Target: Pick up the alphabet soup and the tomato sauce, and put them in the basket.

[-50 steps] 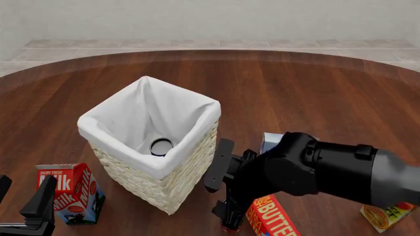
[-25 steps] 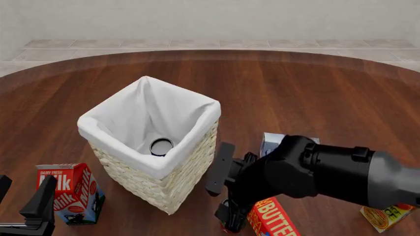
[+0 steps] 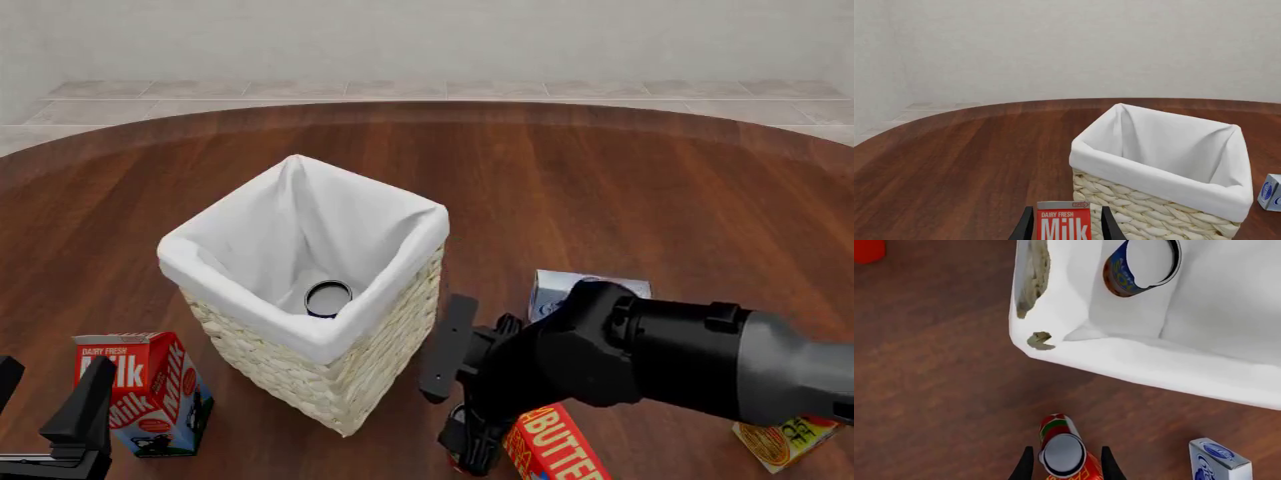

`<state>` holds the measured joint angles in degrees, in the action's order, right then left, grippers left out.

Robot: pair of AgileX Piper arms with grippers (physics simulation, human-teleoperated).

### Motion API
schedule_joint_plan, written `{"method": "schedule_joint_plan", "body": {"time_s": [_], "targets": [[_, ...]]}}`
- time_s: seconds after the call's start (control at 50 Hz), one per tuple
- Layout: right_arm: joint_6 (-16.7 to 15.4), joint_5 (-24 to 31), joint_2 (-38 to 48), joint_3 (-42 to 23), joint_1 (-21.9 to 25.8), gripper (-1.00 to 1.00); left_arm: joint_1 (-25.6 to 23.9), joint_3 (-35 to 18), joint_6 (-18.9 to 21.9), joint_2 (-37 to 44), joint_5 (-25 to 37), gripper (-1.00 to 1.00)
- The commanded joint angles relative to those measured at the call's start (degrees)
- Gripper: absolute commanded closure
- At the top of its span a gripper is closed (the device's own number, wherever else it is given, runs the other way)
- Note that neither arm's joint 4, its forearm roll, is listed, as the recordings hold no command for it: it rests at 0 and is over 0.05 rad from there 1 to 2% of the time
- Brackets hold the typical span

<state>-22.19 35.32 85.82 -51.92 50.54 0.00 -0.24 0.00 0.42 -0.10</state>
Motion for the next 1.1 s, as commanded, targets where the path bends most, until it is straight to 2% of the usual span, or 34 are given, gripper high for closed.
{"method": "schedule_joint_plan", "body": {"time_s": [0.02,0.48,1.1], "targets": [[0.4,-0.8,0.1,0.9,0.4,-1.00,0.0,0.0,0.0,0.0,0.0,-1.00],[1.4,-2.1,0.4,2.8,1.4,-1.00,0.0,0.0,0.0,0.0,0.0,-1.00],[0.8,-3.5,1.5,3.6,0.1,-1.00,0.0,0.0,0.0,0.0,0.0,-1.00]]}}
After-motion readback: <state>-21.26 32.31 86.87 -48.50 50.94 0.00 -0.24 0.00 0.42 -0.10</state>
